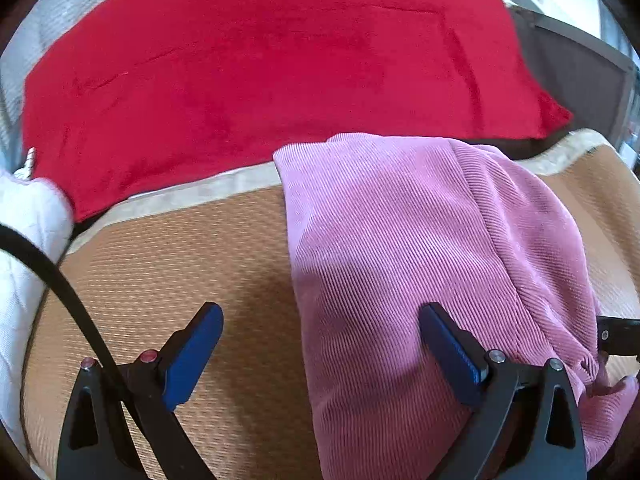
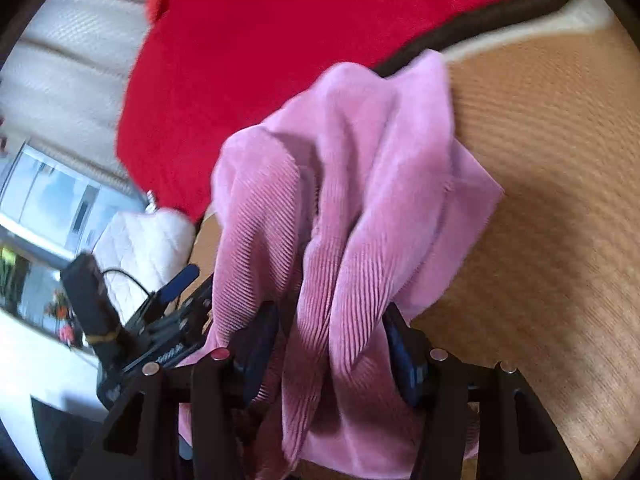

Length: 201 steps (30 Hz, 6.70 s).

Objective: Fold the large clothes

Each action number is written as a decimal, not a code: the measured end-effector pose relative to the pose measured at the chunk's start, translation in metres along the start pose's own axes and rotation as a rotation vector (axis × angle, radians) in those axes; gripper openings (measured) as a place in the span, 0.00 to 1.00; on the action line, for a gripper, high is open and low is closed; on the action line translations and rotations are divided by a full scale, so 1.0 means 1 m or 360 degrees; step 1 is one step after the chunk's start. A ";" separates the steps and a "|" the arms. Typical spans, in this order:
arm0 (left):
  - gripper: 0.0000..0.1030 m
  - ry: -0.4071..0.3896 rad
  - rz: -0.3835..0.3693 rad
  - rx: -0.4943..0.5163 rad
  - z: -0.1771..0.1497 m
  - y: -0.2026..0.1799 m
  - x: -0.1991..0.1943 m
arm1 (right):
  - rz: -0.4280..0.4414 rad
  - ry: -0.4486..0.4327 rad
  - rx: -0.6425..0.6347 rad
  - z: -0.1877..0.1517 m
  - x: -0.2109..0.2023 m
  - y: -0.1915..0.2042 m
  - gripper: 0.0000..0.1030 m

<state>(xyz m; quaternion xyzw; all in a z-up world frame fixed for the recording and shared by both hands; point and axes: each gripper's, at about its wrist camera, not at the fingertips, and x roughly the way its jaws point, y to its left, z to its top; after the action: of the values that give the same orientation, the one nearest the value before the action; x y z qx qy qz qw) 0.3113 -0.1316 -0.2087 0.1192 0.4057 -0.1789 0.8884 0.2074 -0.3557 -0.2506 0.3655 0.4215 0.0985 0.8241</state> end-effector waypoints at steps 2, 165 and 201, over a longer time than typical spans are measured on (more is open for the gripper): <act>0.97 -0.0001 0.0019 -0.0033 -0.005 0.006 0.001 | -0.0040 -0.0037 -0.0085 0.001 0.001 0.003 0.56; 0.99 -0.1140 0.0474 -0.0092 -0.089 -0.053 -0.428 | -0.0944 -0.1143 -0.0985 -0.180 -0.275 0.262 0.59; 1.00 -0.1223 0.0518 -0.0088 -0.097 -0.051 -0.449 | -0.0952 -0.1196 -0.0971 -0.185 -0.298 0.256 0.60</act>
<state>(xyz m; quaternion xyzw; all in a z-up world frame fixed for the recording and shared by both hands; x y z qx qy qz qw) -0.0477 -0.0438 0.0680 0.0824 0.0253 -0.0567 0.9947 -0.0839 -0.2168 0.0408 -0.0146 0.1370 -0.1587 0.9777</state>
